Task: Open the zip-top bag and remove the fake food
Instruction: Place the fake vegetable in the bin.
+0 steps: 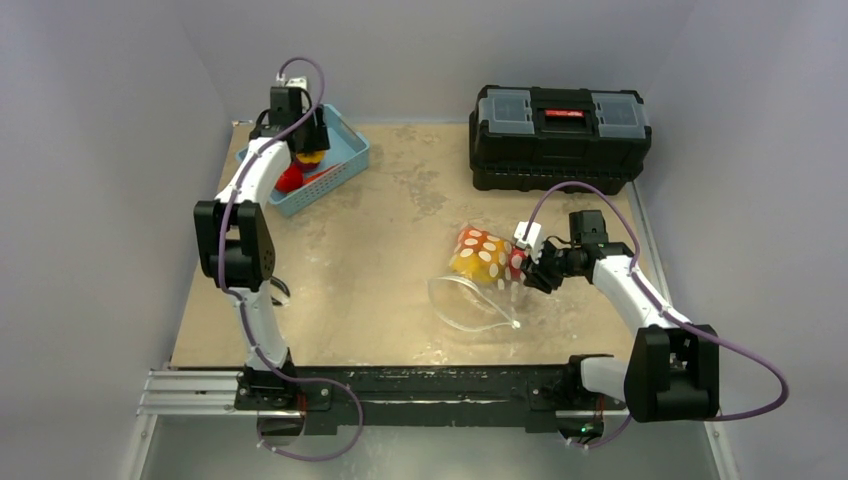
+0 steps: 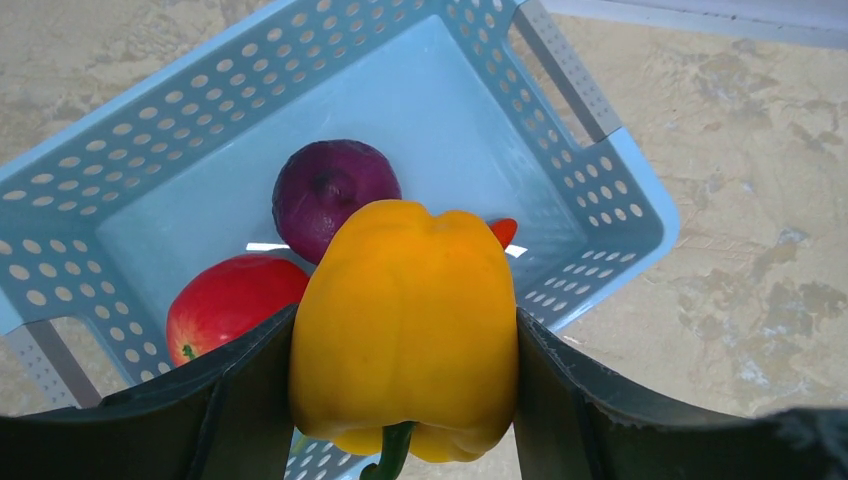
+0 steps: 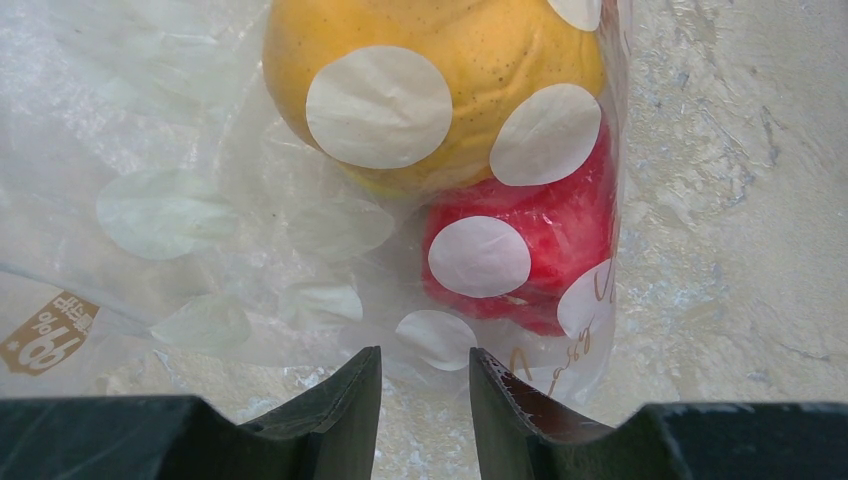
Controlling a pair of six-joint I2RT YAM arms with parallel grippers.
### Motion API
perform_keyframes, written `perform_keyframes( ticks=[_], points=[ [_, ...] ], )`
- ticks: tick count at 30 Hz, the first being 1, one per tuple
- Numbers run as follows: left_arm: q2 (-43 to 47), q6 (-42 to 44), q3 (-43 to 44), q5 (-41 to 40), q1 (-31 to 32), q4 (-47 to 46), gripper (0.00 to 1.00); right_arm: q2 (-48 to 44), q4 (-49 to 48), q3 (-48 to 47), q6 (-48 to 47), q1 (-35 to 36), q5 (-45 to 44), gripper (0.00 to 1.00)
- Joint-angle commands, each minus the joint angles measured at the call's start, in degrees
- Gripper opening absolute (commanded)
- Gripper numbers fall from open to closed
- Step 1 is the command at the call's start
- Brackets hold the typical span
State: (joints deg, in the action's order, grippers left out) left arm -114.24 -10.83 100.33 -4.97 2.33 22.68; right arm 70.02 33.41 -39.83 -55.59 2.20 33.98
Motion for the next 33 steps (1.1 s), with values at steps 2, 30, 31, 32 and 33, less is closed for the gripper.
perform_keyframes(
  ticks=[2, 30, 31, 32, 33],
  points=[
    [-3.4, 1.3, 5.8, -2.6, -0.5, 4.7, 0.47, -0.2, 0.1, -1.5, -1.1, -0.3, 0.6, 0.37],
    [14.6, -4.2, -10.5, 15.7, -0.9, -7.4, 1.00, -0.8, 0.4, -1.4, -1.9, -0.4, 1.6, 0.40],
    [15.8, -6.3, -12.0, 18.3, -1.1, -8.6, 1.00, -0.9, 0.5, -1.3, -2.1, -0.3, 1.7, 0.40],
    [16.6, -8.2, -13.6, 21.1, -1.4, -9.7, 1.00, -1.1, 0.6, -1.3, -2.2, -0.3, 1.9, 0.40],
    [17.5, -9.5, -15.3, 24.0, -1.8, -11.2, 1.00, -1.2, 0.6, -1.3, -2.3, -0.4, 2.0, 0.40]
  ],
)
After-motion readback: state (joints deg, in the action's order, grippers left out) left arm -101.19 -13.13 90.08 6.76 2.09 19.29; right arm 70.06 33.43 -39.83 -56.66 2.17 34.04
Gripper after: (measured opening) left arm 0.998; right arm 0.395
